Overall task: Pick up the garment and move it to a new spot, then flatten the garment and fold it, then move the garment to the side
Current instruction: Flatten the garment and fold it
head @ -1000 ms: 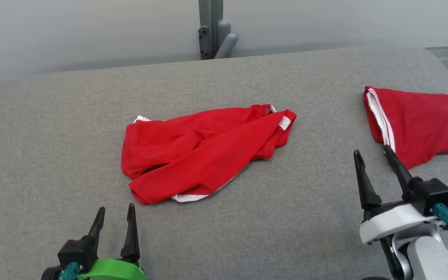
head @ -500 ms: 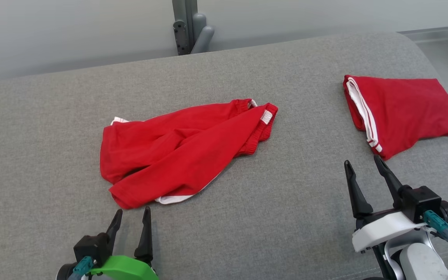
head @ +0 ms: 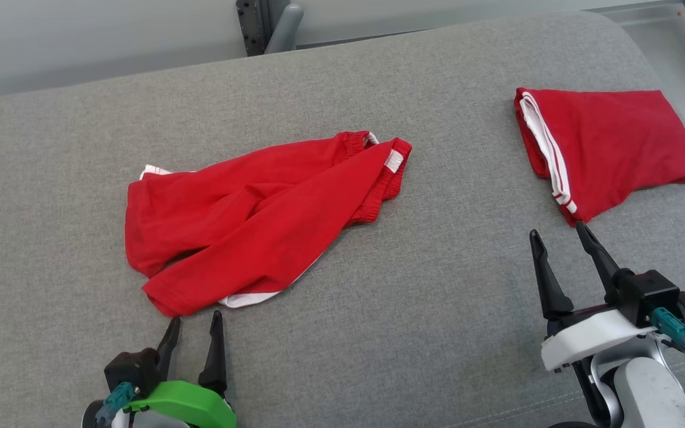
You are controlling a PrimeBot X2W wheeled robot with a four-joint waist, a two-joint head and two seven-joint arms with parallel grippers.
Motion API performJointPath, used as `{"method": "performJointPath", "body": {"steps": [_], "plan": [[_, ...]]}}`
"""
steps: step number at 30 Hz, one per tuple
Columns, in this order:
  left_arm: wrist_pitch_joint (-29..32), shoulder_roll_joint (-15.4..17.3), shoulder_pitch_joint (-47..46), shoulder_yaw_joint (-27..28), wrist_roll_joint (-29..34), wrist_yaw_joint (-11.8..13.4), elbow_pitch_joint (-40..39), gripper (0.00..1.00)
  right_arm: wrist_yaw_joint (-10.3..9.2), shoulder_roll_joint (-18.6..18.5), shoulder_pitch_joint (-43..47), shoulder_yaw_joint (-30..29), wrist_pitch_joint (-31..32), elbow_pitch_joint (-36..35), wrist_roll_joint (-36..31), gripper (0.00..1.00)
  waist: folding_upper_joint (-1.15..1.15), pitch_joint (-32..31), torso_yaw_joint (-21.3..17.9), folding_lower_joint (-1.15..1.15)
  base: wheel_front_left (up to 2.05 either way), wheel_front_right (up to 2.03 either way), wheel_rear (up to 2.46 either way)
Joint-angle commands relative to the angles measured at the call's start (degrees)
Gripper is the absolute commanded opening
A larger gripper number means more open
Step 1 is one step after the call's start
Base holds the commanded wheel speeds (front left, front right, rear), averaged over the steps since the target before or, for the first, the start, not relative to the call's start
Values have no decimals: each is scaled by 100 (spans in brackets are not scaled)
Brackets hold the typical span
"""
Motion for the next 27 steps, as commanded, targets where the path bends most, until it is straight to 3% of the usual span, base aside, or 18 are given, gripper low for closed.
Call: {"method": "performJointPath", "body": {"steps": [1, 16, 17, 18, 21, 27], "plan": [[3, 20, -100, 14, -39, -27, 2, 100, -12, -15, -54, -1, -10, -7, 39, 100, -1, 32, -21, 0, 0, 0, 0], [3, 21, -82, 38, 86, -106, -278, 100, -12, 46, -119, -9, -9, -13, 48, 100, -1, 154, -70, 0, 0, 0, 0], [2, 21, -50, 43, 67, -114, -299, 90, -12, 61, -118, -11, -9, -16, 57, 100, -1, 155, -68, 0, 0, 0, 0], [2, 21, -34, 40, 65, -124, -341, 61, -12, 66, -118, -12, -10, -18, 53, 100, -1, 157, -64, 0, 0, 0, 0], [3, 20, -15, 43, 146, -156, -529, 0, -12, 62, -135, -13, -10, -5, 66, 100, -1, 176, -43, 0, 0, 0, 0], [2, 20, -41, 99, 338, -209, -1215, 0, -12, 72, -128, -42, -10, 26, 98, 100, -1, 185, 3, 0, 0, 0, 0]]}}
